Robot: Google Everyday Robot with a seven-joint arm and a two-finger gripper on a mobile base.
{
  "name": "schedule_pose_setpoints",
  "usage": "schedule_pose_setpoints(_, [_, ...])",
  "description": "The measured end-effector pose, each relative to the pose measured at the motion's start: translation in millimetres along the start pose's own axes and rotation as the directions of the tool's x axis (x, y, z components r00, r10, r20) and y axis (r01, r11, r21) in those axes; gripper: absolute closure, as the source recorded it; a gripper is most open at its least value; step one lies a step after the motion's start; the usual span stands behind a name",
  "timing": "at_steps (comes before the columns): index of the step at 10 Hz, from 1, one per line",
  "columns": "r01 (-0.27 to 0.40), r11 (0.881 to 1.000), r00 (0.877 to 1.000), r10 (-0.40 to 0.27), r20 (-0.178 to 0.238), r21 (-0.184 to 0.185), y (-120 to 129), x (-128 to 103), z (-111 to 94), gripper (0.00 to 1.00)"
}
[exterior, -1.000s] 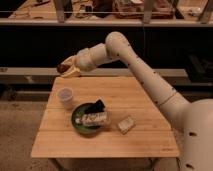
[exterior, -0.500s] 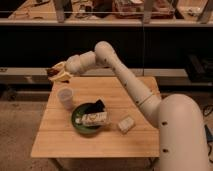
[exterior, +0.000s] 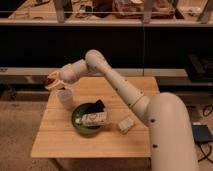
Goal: Place the pepper in the ceramic cup
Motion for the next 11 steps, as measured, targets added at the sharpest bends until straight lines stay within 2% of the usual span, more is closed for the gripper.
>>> schedule_pose_setpoints(6, [-0.053, 0.997, 0.998, 0.052, -0.033, -0.047, 6, 57, 44, 0.75])
schedule_pose_setpoints(9, [-0.045, 0.998, 0.998, 0.043, -0.039, -0.053, -5, 74, 51, 0.75])
schedule_pose_setpoints(11, [-0.038, 0.998, 0.999, 0.036, -0.035, -0.048, -19, 83, 49, 0.75])
